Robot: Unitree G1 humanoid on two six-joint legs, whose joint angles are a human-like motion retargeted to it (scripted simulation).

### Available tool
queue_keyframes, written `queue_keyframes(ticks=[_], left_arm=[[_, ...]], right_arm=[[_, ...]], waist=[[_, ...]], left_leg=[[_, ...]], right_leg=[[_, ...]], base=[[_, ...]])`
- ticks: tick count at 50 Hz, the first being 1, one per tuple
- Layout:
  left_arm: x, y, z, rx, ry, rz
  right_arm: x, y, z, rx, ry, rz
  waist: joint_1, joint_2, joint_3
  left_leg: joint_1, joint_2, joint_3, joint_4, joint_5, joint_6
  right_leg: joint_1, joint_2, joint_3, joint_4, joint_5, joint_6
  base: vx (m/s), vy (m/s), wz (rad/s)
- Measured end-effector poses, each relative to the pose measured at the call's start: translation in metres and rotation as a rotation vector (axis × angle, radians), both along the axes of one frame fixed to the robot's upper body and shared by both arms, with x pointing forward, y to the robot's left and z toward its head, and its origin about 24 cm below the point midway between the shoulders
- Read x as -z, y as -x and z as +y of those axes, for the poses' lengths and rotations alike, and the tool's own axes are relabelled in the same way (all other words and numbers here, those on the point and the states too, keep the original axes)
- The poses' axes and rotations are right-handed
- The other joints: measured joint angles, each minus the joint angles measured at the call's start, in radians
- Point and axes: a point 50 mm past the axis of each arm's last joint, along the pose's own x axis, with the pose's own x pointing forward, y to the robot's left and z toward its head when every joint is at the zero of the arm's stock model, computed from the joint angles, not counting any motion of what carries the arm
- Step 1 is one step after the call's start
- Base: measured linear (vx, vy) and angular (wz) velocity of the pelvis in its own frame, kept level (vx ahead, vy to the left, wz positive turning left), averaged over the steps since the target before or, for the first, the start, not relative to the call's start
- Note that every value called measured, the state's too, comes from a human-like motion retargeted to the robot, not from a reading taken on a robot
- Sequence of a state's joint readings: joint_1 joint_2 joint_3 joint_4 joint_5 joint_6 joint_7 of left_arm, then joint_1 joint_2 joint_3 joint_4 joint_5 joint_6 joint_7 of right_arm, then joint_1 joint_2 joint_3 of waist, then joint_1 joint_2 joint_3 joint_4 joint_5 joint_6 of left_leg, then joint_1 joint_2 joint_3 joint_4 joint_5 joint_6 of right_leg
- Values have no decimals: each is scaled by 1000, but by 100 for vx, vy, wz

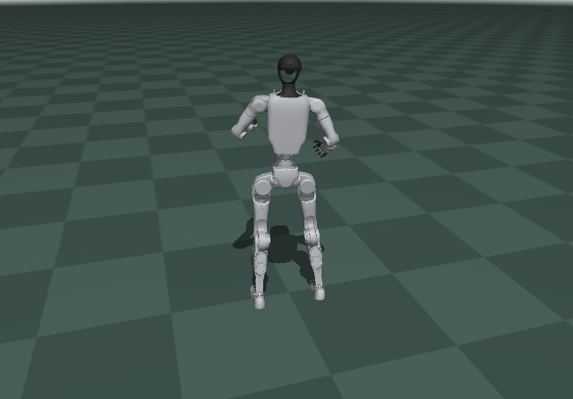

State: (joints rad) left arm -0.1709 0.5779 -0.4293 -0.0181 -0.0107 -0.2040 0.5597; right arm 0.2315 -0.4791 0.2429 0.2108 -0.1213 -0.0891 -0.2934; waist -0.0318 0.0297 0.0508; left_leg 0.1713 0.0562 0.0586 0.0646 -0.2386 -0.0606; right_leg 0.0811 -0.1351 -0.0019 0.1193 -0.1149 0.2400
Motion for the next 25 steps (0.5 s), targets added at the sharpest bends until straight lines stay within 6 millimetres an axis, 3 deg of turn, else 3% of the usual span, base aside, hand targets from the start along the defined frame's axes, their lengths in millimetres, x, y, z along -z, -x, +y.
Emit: queue_keyframes(ticks=[5, 10, 18, 25], left_arm=[[-9, -6, 31, -125, 399, 40], [-19, -28, 63, -223, 608, 51], [-28, -82, 120, -395, 625, 199], [-29, -95, 163, -730, 538, 305]], right_arm=[[3, -1, 4, -16, -1, 27], [5, -3, 9, -44, -10, 51], [7, -5, 19, -157, -32, 100], [1, -14, 24, -216, -29, 69]], waist=[[18, -2, 1], [31, -7, -3], [31, -14, -11], [2, -10, -7]], left_leg=[[1, -1, -6, -3, 4, 4], [-1, -4, -22, -4, 10, 10], [-8, -11, -50, 0, 19, 19], [-14, -13, -64, 5, 23, 16]], right_leg=[[4, -2, -9, -1, -1, -7], [11, -7, -27, -2, -4, -13], [24, -16, -59, -2, -9, -17], [28, -19, -73, -2, -12, -17]], base=[[0, 0, 0], [0, 1, 9], [-1, 1, 13], [0, 0, 0]])
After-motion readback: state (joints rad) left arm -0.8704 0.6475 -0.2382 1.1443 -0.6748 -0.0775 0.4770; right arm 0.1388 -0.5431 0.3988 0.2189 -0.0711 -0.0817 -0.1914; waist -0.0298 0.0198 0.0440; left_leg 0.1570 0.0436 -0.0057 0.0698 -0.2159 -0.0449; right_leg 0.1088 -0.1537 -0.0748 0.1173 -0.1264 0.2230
